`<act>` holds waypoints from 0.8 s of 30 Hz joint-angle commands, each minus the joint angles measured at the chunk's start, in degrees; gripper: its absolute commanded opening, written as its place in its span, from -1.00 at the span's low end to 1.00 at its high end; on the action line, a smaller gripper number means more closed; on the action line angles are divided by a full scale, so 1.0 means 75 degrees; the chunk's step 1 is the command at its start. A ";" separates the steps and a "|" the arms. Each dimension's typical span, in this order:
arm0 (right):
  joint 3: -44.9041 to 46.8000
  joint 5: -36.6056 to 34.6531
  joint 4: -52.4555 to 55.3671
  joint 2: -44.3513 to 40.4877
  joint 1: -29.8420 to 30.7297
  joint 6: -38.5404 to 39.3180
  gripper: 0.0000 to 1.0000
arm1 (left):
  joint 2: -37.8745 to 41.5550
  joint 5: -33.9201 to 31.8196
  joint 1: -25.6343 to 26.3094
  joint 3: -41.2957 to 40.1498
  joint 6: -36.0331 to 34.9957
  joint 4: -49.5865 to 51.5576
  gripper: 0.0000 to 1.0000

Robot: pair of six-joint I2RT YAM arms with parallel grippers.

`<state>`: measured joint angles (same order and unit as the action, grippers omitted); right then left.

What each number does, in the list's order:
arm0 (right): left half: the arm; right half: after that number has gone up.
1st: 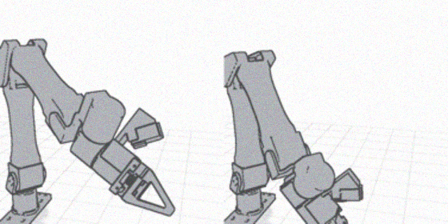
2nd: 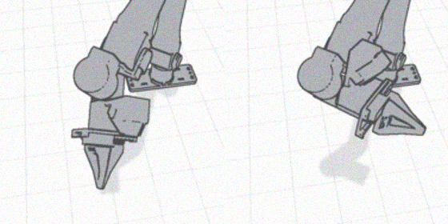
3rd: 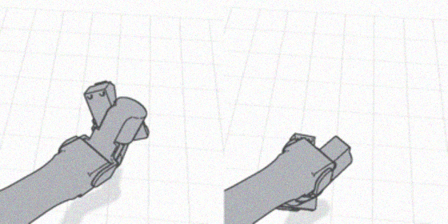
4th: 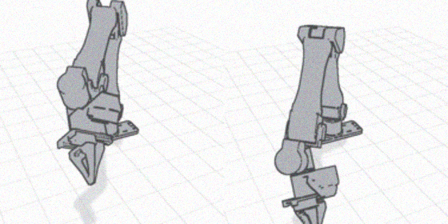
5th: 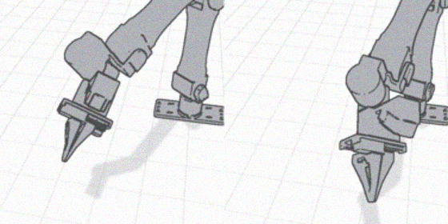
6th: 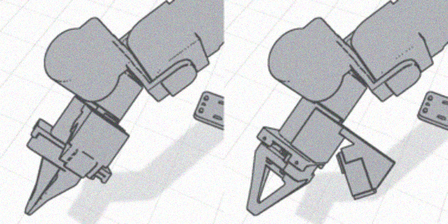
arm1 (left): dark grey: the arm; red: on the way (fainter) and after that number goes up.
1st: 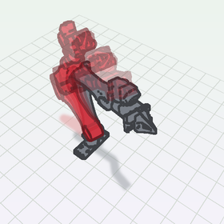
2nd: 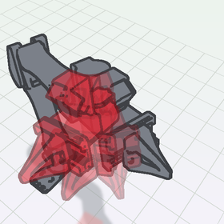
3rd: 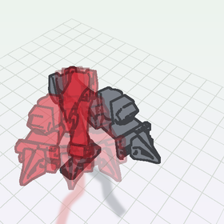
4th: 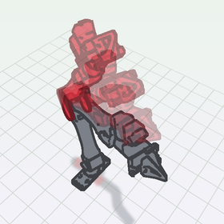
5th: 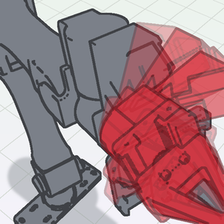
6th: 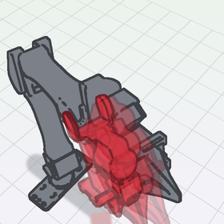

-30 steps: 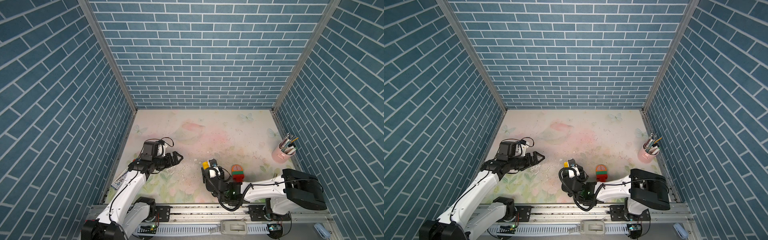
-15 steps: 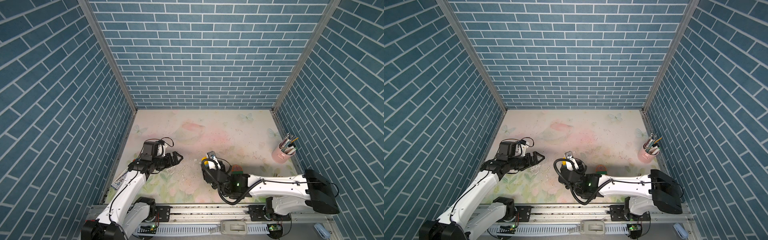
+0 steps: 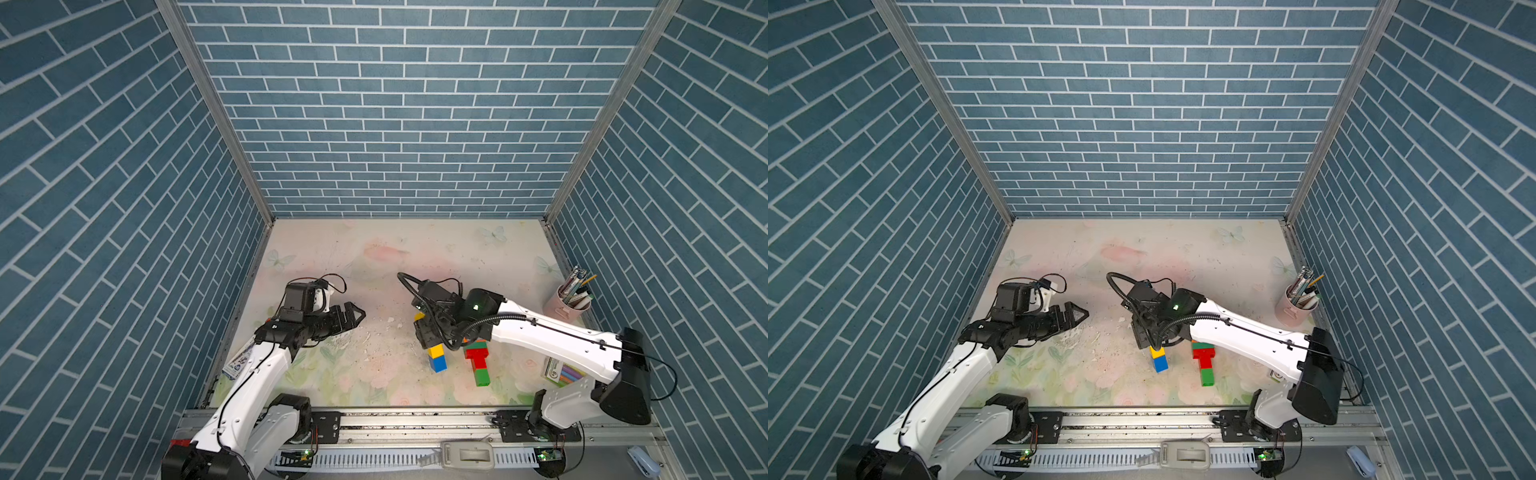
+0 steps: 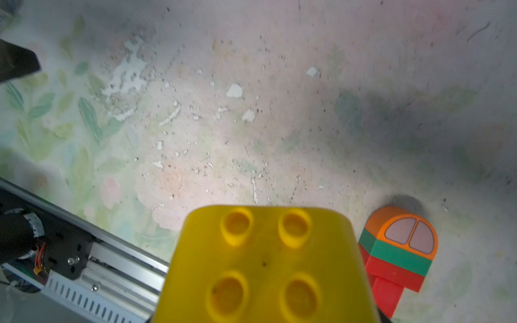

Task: Assemble an ice cream with lego
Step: Adjust the lego brick at the center of the board.

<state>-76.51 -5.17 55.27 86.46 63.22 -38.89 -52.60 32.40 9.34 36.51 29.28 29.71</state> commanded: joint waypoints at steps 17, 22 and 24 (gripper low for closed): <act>-0.1207 0.2650 0.2171 0.2830 -0.0878 0.1419 -1.00 | 0.0024 0.0005 -0.0074 0.0080 -0.0079 0.0122 0.99; -0.1222 0.2730 0.2169 0.3285 -0.0905 0.1565 -1.00 | 0.0006 0.0004 -0.0074 0.0083 -0.0089 0.0128 0.99; -0.1256 0.2700 0.2207 0.3420 -0.0901 0.1603 -1.00 | 0.0007 0.0004 -0.0074 0.0078 -0.0090 0.0128 0.99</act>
<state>-85.12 13.98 69.49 111.04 56.82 -28.49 -52.56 32.45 9.23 36.51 29.28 29.71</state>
